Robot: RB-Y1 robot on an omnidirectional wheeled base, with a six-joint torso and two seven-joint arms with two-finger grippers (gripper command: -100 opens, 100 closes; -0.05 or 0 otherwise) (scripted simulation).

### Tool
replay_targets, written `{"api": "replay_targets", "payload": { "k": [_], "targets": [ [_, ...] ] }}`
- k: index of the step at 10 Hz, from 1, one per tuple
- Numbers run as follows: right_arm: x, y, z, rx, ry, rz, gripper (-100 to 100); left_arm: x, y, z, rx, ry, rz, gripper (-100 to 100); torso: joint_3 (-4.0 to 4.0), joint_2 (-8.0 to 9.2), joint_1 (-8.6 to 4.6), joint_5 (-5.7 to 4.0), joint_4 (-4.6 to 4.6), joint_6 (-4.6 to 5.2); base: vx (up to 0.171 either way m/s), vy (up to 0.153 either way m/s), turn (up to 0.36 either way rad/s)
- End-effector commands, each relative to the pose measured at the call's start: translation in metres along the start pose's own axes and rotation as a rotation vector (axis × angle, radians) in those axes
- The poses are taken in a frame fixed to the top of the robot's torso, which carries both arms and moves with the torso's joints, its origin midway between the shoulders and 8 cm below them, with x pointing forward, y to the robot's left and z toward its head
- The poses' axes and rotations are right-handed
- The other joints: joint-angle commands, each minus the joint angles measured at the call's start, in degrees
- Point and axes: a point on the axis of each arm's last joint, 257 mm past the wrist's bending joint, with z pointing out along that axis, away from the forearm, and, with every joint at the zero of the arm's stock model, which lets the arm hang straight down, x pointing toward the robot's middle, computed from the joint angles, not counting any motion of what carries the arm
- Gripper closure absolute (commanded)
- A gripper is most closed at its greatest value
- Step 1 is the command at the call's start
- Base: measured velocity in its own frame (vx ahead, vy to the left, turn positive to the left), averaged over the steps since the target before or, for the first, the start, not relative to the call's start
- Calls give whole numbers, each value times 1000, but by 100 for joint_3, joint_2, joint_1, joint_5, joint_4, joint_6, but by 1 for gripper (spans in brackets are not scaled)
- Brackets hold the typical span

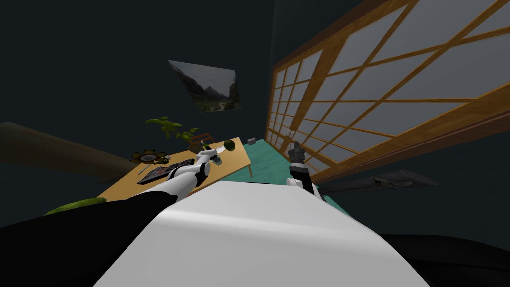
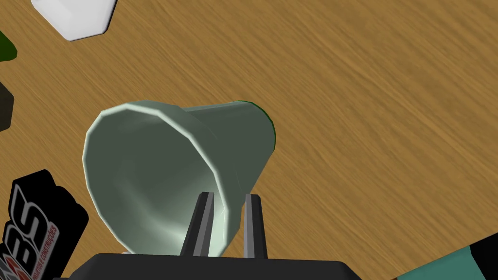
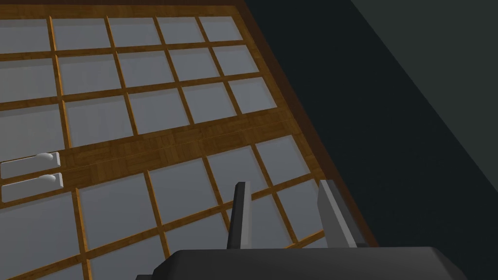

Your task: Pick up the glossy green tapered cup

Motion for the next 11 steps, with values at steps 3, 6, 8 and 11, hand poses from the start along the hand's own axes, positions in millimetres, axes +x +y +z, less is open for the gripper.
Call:
{"api": "replay_targets", "payload": {
  "k": [3,6,8,11],
  "targets": [
    [0,0,0,0,0,0,0,37,21,-6,-12,35,84,100,-9,-19,-8,-5,-2,-10,70,-13,336],
    [0,0,0,0,0,0,0,60,34,-10,-20,57,136,100,-12,-25,-12,-8,0,4,68,-12,205],
    [0,0,0,0,0,0,0,83,49,-15,-28,79,188,100,-3,-12,-9,-13,4,-9,57,-8,283],
    [0,0,0,0,0,0,0,120,84,-24,-56,110,292,100,-7,-26,-30,-20,9,5,88,-37,341]
  ]
}}
